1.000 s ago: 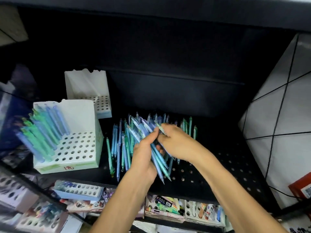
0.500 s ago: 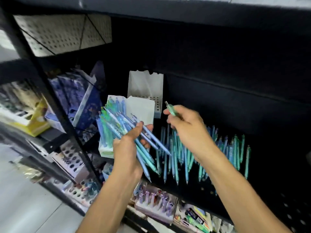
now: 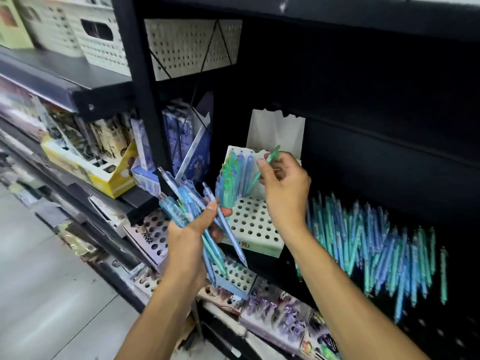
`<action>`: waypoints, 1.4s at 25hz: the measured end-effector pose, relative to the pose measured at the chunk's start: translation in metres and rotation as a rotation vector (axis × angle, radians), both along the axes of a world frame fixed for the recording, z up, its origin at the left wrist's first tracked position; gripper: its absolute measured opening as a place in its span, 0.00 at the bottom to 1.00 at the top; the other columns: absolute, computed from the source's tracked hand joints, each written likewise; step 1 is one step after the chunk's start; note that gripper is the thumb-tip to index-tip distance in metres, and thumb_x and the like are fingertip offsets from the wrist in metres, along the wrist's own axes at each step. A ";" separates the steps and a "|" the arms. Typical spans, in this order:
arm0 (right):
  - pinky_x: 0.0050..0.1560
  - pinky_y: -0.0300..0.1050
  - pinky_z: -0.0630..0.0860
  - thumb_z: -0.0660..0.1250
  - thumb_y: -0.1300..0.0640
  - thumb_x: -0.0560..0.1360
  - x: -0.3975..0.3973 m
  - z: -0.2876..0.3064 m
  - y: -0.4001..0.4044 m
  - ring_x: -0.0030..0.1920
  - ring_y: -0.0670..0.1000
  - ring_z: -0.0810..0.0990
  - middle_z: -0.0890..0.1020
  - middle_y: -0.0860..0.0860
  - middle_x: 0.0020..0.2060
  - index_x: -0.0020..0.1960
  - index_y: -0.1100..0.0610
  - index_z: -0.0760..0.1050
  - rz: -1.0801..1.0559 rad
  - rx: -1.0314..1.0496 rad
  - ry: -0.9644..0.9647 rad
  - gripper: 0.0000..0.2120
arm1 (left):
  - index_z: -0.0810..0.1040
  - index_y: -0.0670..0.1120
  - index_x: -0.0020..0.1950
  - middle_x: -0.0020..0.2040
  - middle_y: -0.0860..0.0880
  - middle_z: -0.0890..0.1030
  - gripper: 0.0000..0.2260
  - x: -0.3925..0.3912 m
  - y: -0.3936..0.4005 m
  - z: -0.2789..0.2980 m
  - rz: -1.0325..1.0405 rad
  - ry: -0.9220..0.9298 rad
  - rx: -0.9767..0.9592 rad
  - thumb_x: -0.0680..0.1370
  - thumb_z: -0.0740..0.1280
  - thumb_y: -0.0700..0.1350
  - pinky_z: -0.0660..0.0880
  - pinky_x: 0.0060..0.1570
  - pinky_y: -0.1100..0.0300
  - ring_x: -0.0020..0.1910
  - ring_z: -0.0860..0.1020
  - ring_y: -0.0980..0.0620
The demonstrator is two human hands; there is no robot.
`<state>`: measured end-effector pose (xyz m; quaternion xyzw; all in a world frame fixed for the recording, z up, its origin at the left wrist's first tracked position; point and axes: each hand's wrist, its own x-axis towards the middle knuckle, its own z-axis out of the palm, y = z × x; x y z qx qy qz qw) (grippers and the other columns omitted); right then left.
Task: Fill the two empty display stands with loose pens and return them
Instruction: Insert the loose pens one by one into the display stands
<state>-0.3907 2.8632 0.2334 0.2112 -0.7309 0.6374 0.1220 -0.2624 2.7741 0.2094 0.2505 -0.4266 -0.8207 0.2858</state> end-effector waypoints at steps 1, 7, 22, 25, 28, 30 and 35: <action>0.43 0.54 0.82 0.70 0.54 0.78 0.000 -0.005 -0.002 0.39 0.46 0.82 0.82 0.45 0.37 0.46 0.53 0.78 -0.019 0.048 0.018 0.04 | 0.75 0.29 0.58 0.42 0.38 0.85 0.16 0.000 -0.001 -0.002 -0.012 -0.007 0.009 0.77 0.69 0.40 0.70 0.26 0.61 0.25 0.70 0.51; 0.43 0.50 0.80 0.70 0.52 0.78 -0.006 -0.010 -0.017 0.38 0.48 0.82 0.83 0.46 0.37 0.48 0.56 0.79 -0.025 0.226 0.058 0.08 | 0.75 0.27 0.59 0.42 0.39 0.85 0.20 0.004 -0.010 -0.007 -0.080 0.002 0.027 0.74 0.70 0.41 0.70 0.25 0.62 0.24 0.69 0.52; 0.37 0.37 0.76 0.71 0.58 0.76 0.054 0.011 0.013 0.34 0.43 0.79 0.83 0.44 0.35 0.49 0.55 0.83 0.468 0.219 -0.238 0.03 | 0.78 0.38 0.45 0.31 0.43 0.80 0.04 0.005 -0.003 -0.007 -0.180 0.058 -0.097 0.74 0.70 0.37 0.71 0.24 0.60 0.24 0.72 0.51; 0.34 0.36 0.74 0.71 0.62 0.75 0.049 0.014 0.022 0.33 0.44 0.78 0.84 0.51 0.37 0.52 0.62 0.83 0.568 0.107 -0.464 0.07 | 0.79 0.38 0.47 0.33 0.43 0.82 0.05 0.006 0.003 -0.007 -0.237 0.039 -0.135 0.74 0.70 0.39 0.72 0.25 0.60 0.24 0.73 0.51; 0.30 0.39 0.74 0.70 0.59 0.72 0.040 0.025 0.033 0.33 0.47 0.78 0.85 0.56 0.40 0.47 0.60 0.78 0.483 -0.210 -0.480 0.05 | 0.81 0.41 0.44 0.33 0.42 0.81 0.06 0.006 0.001 -0.011 -0.148 -0.051 -0.107 0.72 0.73 0.44 0.72 0.27 0.59 0.26 0.71 0.49; 0.29 0.40 0.75 0.72 0.59 0.72 0.027 0.031 0.037 0.30 0.48 0.77 0.85 0.56 0.37 0.46 0.59 0.74 0.276 -0.354 -0.378 0.07 | 0.79 0.41 0.47 0.39 0.40 0.84 0.05 0.007 -0.001 -0.012 -0.080 -0.057 -0.064 0.75 0.71 0.42 0.71 0.28 0.59 0.27 0.71 0.50; 0.34 0.43 0.79 0.74 0.58 0.75 0.008 0.023 0.010 0.30 0.50 0.81 0.85 0.55 0.37 0.45 0.57 0.73 0.074 -0.151 -0.088 0.09 | 0.75 0.37 0.49 0.41 0.39 0.85 0.11 0.011 -0.008 -0.011 -0.053 -0.058 -0.065 0.75 0.70 0.44 0.71 0.27 0.60 0.26 0.70 0.50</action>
